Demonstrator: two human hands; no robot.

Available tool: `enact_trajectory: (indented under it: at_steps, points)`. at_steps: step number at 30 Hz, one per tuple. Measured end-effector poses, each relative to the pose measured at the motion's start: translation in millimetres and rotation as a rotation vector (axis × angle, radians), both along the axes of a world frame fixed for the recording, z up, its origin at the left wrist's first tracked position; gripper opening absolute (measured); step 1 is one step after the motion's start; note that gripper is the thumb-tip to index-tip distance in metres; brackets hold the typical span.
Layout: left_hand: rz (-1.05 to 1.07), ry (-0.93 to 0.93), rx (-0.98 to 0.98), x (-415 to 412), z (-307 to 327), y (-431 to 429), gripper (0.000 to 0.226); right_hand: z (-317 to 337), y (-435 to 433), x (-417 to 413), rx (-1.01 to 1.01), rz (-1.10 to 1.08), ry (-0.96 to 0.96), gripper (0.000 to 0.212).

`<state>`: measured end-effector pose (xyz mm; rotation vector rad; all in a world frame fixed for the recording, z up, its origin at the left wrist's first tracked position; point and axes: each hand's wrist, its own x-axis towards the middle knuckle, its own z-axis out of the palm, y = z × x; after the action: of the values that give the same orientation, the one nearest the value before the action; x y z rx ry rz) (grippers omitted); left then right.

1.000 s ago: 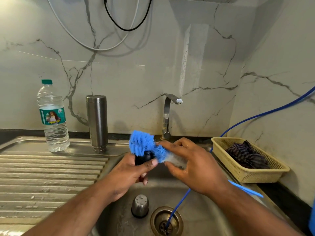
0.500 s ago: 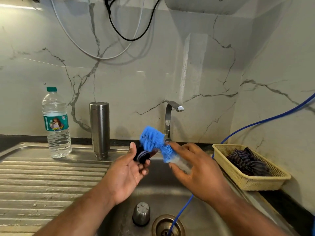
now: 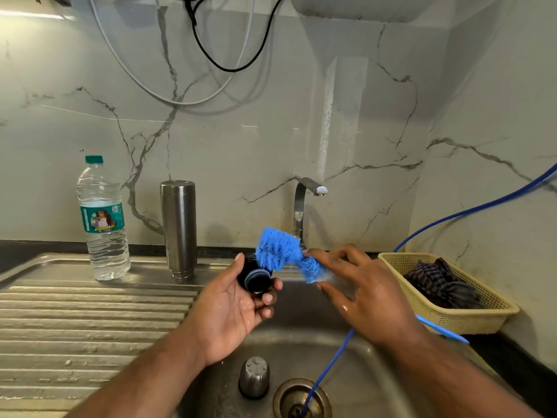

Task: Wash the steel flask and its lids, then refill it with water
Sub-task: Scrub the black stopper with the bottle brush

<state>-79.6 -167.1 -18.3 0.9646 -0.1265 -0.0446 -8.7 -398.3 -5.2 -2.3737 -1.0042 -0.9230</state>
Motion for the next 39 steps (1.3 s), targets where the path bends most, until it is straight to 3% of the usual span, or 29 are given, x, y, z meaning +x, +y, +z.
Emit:
enact_trajectory:
  at_steps: [5, 10, 15, 19, 25, 28, 31, 35, 39]
  points:
    - [0.057, -0.013, -0.107, -4.1, 2.1, -2.8, 0.05, 1.9, 11.4, -12.8, -0.072, 0.031, -0.08, 0.062]
    - [0.077, 0.022, -0.153, -3.8, 8.5, -1.8, 0.051, 2.0, 3.7, -5.8, 0.007, -0.045, -0.061, 0.064]
    - [0.068, 0.038, -0.143, -6.5, 3.8, -6.9, 0.054, 2.1, 14.3, -15.9, -0.124, 0.049, -0.06, 0.059]
    - [0.038, 0.051, -0.178, -6.4, 4.8, -6.0, 0.052, 2.2, -0.4, 0.3, 0.018, 0.0, -0.02, 0.061]
    - [0.055, 0.003, -0.182, -5.0, 2.5, -8.5, 0.043, 3.0, 14.9, -15.1, -0.05, 0.007, -0.084, 0.056]
    - [0.097, -0.019, -0.189, -0.8, 3.0, -6.8, 0.048, 5.2, 6.4, -7.5, -0.006, -0.041, 0.014, 0.061]
    - [0.119, -0.046, -0.147, 0.8, 3.0, -5.7, 0.055, 0.1, 12.9, -15.3, -0.062, 0.075, 0.063, 0.067]
    - [0.121, -0.071, -0.11, -0.4, 2.7, -0.7, 0.095, -0.6, 11.5, -10.4, -0.013, 0.017, 0.08, 0.065]
    - [0.12, -0.075, -0.13, 0.1, 2.3, -2.5, 0.054, -1.7, 14.9, -18.3, -0.055, 0.093, 0.071, 0.065]
